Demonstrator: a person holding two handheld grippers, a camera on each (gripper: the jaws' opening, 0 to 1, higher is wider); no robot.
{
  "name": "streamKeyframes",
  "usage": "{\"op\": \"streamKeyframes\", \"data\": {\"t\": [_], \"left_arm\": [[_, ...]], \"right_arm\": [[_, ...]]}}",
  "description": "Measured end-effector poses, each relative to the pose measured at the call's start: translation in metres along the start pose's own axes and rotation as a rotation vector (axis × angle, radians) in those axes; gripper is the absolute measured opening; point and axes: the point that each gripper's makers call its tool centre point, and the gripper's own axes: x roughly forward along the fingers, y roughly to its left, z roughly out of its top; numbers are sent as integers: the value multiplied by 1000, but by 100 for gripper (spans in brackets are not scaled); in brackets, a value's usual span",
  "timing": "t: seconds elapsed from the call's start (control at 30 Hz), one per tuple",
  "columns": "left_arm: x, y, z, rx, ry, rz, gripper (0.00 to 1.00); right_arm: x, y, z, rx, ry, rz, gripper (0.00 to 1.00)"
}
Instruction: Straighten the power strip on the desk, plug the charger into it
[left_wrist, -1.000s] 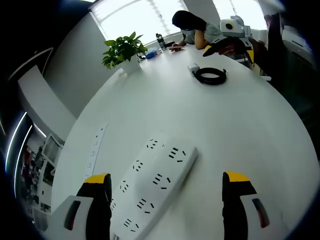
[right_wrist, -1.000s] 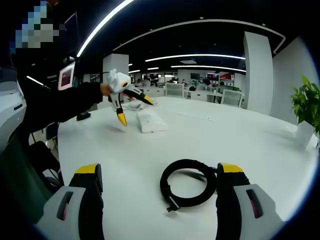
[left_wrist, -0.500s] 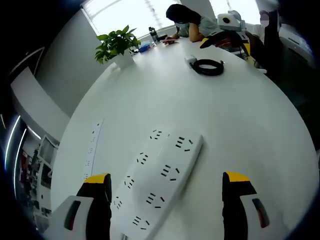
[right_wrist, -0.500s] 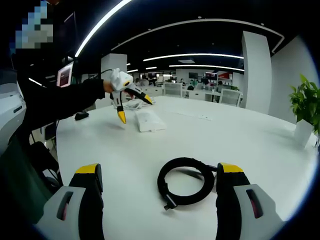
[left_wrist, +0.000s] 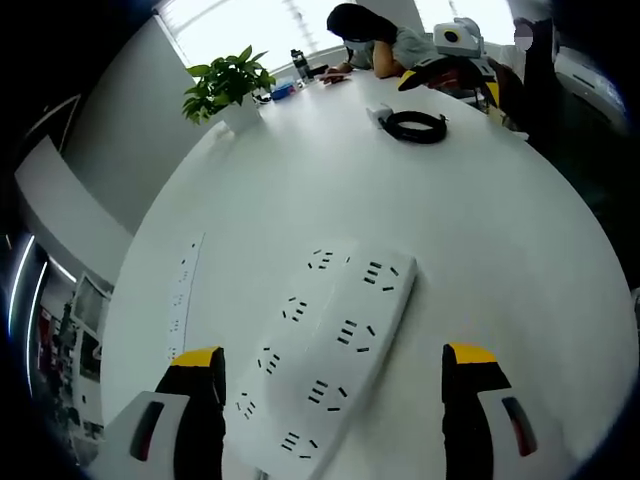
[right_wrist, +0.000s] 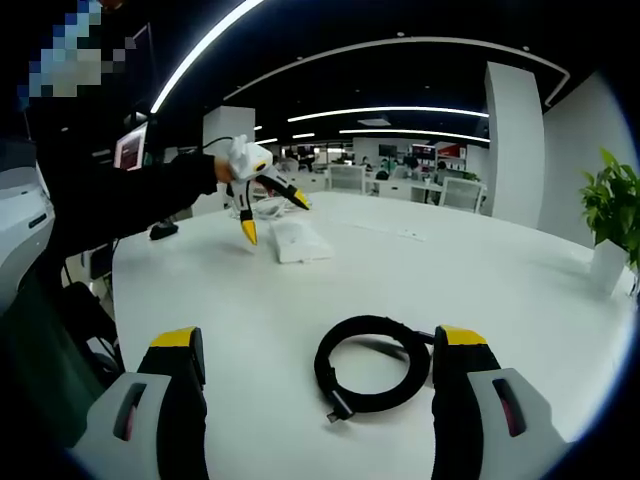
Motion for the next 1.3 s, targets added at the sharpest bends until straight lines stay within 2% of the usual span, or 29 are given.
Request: {"op": "streamKeyframes", "data": {"t": [0.27, 0.63, 1.2, 1.3], "left_arm": [[2, 2, -3, 1, 1, -35, 89], [8, 2, -4, 13, 14, -70, 90], [10, 12, -4, 1, 6, -126, 89], [8, 13, -3, -6, -12, -147, 89]], "right_arm": [[0, -4, -2, 5, 6, -8, 95], [0, -4, -1, 10, 8, -18, 95], [3, -8, -6, 33, 21, -28, 95], [1, -11, -6, 34, 23, -37, 95]]}}
